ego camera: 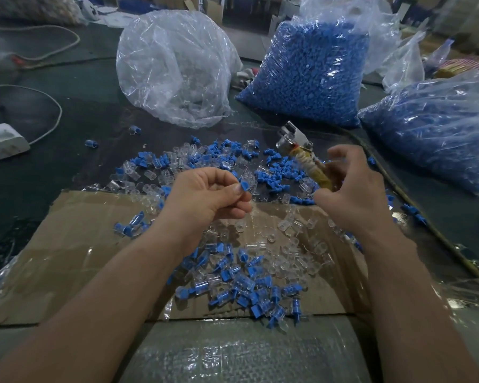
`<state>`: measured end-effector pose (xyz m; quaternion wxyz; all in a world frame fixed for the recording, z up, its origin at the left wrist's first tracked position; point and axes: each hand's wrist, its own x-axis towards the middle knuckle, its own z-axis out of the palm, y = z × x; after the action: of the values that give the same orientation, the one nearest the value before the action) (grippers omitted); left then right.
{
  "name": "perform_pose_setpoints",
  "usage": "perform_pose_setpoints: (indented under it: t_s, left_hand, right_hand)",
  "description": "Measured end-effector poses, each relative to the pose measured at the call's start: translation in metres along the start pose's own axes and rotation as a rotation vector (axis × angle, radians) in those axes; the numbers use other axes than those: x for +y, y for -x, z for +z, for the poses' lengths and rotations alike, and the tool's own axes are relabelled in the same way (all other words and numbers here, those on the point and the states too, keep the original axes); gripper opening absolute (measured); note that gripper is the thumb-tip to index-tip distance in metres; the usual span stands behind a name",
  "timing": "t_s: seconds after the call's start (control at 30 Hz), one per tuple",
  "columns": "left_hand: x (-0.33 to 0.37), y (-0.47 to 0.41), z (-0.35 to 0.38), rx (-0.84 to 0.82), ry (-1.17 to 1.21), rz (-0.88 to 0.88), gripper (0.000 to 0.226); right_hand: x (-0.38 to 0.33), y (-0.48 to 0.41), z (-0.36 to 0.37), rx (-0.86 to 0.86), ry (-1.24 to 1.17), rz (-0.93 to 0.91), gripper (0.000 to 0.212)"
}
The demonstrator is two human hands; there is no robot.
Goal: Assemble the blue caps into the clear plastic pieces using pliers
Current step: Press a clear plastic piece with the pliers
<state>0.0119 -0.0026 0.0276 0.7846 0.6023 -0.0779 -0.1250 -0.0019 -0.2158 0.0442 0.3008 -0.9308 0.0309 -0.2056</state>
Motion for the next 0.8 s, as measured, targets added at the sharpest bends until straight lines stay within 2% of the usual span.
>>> perform_pose_setpoints:
  t_s: [0.23,0.5,0.57,0.7,0.8]
  left_hand:
    - [-0.001,-0.001,0.0,0.06,0.053,0.049,0.008]
    - [0.0,-0.001,0.001,0.073,0.099,0.061,0.008]
    - [0.0,-0.001,0.001,0.075,0.109,0.085,0.004]
    - [0.0,0.0,0.002,0.088,0.118,0.147,0.015]
    - [-0.002,0.0,0.002,0.112,0.11,0.18,0.015]
  right_hand:
    - [-0.008,0.002,0.012,-0.059,0.073,-0.101,0.052]
    - [-0.015,0.007,0.01,0.114,-0.023,-0.17,0.019]
    - [-0.018,0.008,0.008,0.097,-0.048,-0.188,0.024]
    - [-0.024,0.01,0.008,0.005,0.038,-0.211,0.05]
    - [-0.027,0.012,0.01,-0.064,0.108,-0.233,0.058]
